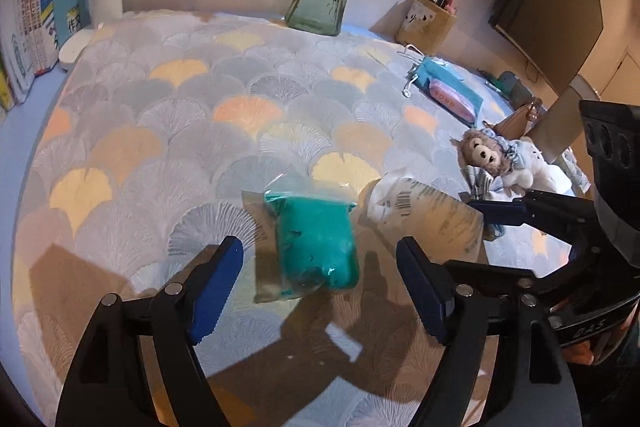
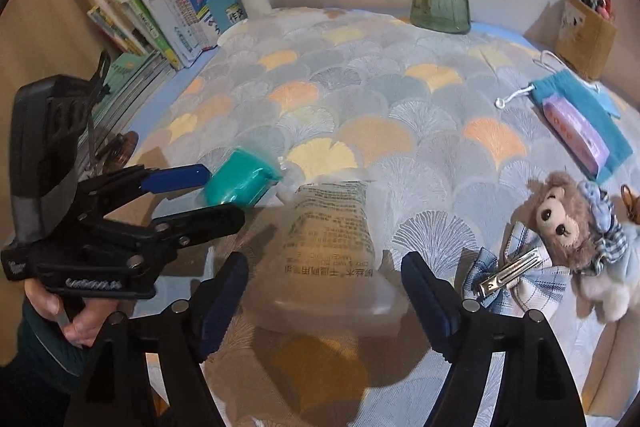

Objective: Organize soft objects
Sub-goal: 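Lift and carry the teal packet and printed bag over the glass bowl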

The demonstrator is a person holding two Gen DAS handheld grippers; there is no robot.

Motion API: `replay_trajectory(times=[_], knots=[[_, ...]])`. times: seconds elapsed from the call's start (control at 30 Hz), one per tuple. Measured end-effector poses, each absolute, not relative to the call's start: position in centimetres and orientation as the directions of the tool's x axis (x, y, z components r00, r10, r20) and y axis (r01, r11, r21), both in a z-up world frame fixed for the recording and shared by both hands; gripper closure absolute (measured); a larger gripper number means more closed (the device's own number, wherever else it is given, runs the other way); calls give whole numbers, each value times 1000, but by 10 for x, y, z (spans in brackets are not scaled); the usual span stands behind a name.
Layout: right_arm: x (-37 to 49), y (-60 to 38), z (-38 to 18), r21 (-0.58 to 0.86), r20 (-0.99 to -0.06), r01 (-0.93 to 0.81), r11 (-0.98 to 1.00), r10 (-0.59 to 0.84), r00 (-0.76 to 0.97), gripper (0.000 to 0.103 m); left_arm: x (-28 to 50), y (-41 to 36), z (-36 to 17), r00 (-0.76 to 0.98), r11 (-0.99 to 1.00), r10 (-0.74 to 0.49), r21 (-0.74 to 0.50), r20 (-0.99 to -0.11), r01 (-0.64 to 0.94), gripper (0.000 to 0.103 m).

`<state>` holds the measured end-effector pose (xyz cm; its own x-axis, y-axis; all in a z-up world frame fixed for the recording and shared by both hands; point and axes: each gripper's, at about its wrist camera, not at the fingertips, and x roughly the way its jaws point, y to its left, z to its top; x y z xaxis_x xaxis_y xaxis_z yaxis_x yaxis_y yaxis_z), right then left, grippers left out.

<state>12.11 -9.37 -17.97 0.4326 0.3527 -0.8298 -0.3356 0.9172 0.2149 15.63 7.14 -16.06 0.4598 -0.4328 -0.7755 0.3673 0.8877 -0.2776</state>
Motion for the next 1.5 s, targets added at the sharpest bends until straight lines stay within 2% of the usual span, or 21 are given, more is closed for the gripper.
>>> replay_trajectory(times=[0.1,0.13,0.17,0.2,0.27,0.4,0.6,0.8,1.0,1.17,1.3,1.5], knots=[[131,-90,-190,208,-846,-309,928,329,419,26,161,62,-168,475,914,-359,-200,-803,354,28],[132,-89,-192,207,-849,-302,930,324,417,26,160,61,-168,488,919,-340,-173,-804,355,34],[134,-87,-196,212,-851,-296,932,324,413,26,157,58,-167,497,917,-334,-153,-801,368,61],[133,-86,-197,205,-848,-295,933,320,424,34,156,55,-167,494,910,-336,-141,-802,389,68],[130,-83,-195,177,-838,-313,933,310,449,51,153,53,-165,507,912,-323,-119,-799,393,68],[121,-78,-183,116,-818,-332,936,280,502,58,150,49,-151,537,915,-332,-126,-775,384,68],[104,-93,-146,110,-761,-308,945,279,586,59,143,29,-107,609,908,-353,-104,-710,406,68],[83,-132,-105,100,-701,-228,968,231,675,59,124,-11,-62,639,861,-451,-115,-624,495,68],[59,-192,-73,119,-670,-112,987,163,724,59,104,-66,-33,634,810,-520,-95,-573,579,68],[36,-246,-57,122,-661,-14,992,92,745,59,85,-123,-24,564,726,-593,-78,-575,683,68],[6,-315,-57,134,-657,133,982,-13,754,59,63,-181,-33,468,616,-644,-48,-605,786,68],[-25,-428,-63,184,-669,366,912,-157,727,59,38,-279,-46,290,452,-724,-113,-625,885,68]])
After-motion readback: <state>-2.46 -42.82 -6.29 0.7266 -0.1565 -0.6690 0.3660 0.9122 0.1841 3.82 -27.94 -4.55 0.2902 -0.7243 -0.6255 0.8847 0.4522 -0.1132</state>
